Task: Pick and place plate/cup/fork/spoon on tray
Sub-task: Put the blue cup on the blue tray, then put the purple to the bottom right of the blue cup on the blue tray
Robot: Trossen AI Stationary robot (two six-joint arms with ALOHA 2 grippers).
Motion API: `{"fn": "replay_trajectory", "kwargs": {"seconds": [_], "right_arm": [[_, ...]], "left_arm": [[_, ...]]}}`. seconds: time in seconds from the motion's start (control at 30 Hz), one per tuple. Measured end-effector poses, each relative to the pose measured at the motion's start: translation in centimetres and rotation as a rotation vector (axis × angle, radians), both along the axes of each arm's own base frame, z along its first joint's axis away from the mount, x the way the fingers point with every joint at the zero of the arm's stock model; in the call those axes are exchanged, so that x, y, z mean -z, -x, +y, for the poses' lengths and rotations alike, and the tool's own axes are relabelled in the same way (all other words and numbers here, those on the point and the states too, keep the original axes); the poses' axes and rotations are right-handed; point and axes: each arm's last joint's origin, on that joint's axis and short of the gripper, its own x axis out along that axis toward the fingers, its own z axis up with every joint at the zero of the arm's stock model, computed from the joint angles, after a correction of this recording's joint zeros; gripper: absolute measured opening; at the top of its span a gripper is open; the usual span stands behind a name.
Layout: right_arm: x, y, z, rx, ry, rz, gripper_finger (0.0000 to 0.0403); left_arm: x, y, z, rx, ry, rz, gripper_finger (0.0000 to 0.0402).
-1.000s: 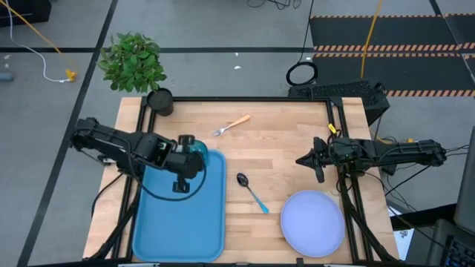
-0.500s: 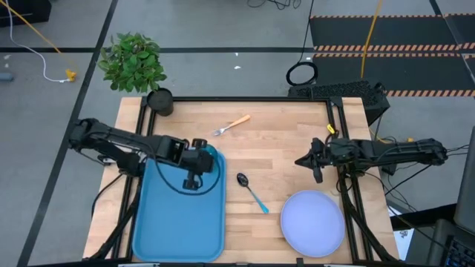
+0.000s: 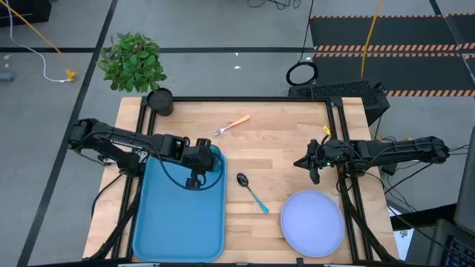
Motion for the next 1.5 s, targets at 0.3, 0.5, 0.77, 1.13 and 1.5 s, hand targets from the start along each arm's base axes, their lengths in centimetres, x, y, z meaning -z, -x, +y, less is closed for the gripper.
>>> {"fn": "replay_trajectory", "kwargs": {"seconds": [0.3,0.5,0.77,1.13,1.5], "right_arm": [[0.3,-0.2,0.8,-0.050,-0.094,0.038,0.0000],[0.4,-0.4,1.7,-0.118,-0.096,0.043,0.0000],[1.2,-0.7,3.6,-0.218,-0.102,0.110,0.0032],[2.4,-1.0,4.6,-0.197,-0.109,0.219,0.0133],[4.4,-0.8,4.8,-0.184,-0.043,0.413,0.0141]], "left_arm": [[0.1,-0.2,0.2,-0.076,-0.036,-0.024,0.0080],[-1.0,-0.6,0.2,-0.117,-0.087,-0.075,0.0136],[-4.6,-1.2,-1.0,-0.093,-0.060,-0.170,0.0173],[-8.7,-1.8,-4.7,-0.106,0.106,-0.404,0.0175],[-7.9,-1.5,-12.0,0.061,0.029,-0.506,0.0175]]}}
